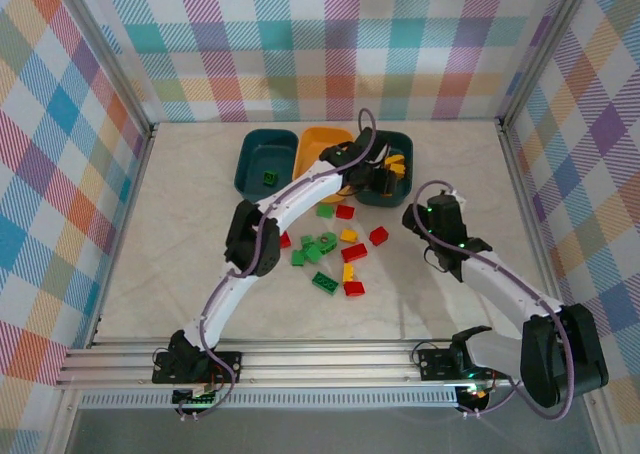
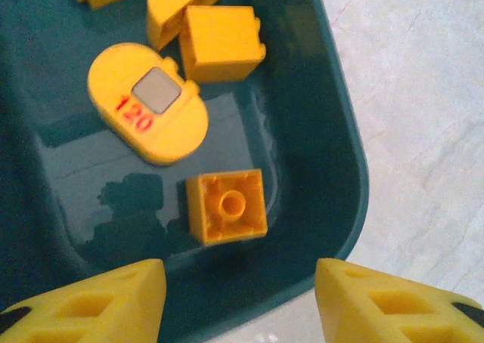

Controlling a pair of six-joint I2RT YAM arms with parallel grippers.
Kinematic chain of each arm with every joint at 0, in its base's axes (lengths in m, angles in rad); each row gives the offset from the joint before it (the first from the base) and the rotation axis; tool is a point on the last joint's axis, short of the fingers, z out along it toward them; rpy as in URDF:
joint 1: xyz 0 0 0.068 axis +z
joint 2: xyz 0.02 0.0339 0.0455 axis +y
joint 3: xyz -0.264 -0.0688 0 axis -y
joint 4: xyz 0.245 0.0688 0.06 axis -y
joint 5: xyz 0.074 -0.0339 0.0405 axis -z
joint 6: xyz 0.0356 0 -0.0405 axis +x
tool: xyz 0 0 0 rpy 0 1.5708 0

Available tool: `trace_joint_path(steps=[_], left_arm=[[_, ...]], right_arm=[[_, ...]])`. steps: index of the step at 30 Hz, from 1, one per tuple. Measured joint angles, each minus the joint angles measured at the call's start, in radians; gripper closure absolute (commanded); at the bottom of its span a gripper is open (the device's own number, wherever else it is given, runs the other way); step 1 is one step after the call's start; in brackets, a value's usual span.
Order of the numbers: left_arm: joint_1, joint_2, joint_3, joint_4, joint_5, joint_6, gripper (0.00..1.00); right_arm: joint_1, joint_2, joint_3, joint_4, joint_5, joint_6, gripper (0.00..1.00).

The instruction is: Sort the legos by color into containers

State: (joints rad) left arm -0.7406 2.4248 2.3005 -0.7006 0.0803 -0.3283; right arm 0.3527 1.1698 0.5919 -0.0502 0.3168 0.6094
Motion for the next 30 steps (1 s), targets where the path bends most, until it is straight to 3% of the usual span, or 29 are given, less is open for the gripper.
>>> trace_joint_path(steps=[5,12,16,19,24,30], left_arm=[[0.055,-0.431,-0.569,0.167,-0.003,-0.082,0.33],[0.284,-1.074,-1.254,0.366,-0.105,-0.287,0.07],[0.3,-1.322,-1.597,0.361,-0.158,-0.401,0.0],[0.3,-1.531,-1.837,0.366,-0.169,-0.497,0.0],[0.3,-1.779,-2.018,0.344,-0.172,-0.586,0.0],[0.3,-1.833,-2.019,0.348,-0.159,-0.6,0.0]], right_arm=[[0.218,0.129,0.09,0.007,0.014,-0.101,0.27],[0.396,0.236,0.2,-0.066,0.068,-0.041,0.19],[0.463,0.269,0.208,-0.121,0.049,0.05,0.18],[0.512,0.317,0.223,-0.175,0.032,0.113,0.21],[0.572,0.408,0.269,-0.245,0.005,0.18,0.35],[0.598,0.489,0.323,-0.283,0.015,0.227,0.55]])
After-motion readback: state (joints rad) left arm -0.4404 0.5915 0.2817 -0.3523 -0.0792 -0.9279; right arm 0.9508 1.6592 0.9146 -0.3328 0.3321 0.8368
